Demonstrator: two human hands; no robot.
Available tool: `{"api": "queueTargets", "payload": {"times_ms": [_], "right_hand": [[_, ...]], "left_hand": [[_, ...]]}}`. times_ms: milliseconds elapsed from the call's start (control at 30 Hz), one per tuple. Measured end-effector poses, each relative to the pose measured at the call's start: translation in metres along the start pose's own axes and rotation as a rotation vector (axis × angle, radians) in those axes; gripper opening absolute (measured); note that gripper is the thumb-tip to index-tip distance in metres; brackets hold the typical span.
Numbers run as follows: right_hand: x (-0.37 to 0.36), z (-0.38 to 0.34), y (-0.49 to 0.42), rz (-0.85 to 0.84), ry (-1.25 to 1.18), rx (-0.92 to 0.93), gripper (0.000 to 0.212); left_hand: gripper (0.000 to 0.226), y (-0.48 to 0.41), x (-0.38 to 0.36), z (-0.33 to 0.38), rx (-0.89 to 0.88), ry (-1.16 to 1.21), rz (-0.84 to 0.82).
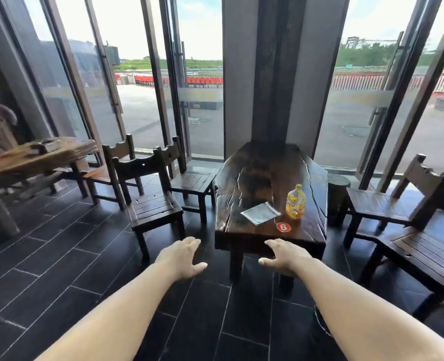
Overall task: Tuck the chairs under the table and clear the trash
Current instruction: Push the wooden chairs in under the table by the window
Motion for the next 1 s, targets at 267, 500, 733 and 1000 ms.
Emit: {"api": "queueTargets", "payload": {"times_ms": [267, 500, 733, 1000], "right_hand": [[-0.021, -0.108, -0.058, -0.081, 0.098, 0.177, 0.073], [-0.025, -0.236, -0.118, -0.086, 0.137, 0.312, 0.077], [-0.027, -0.370, -0.179, -0.090, 0.173, 0.389, 0.073], [-0.034, -0.491, -0.233, -0.093, 0.202, 0.488, 0.074]], "left_hand": [[0.072, 0.047, -0.012, -0.091, 0.221, 0.052, 0.054], [0.073, 0.070, -0.009, -0.211, 0.353, 0.091, 0.076], [0.072, 0.084, -0.004, -0.339, 0.460, 0.104, 0.040], [0.074, 0.107, 0.002, -0.454, 0.582, 0.141, 0.047]]}}
Point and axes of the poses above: each hand's wrist, its own y-axis away from the middle knuckle, its own x-axis out of the back of the hand, z = x × y, the point moved 5 cm from there along -y, towards the middle knuckle, and after that the axes turned 6 degrees about -z, right-handed, at the moved point
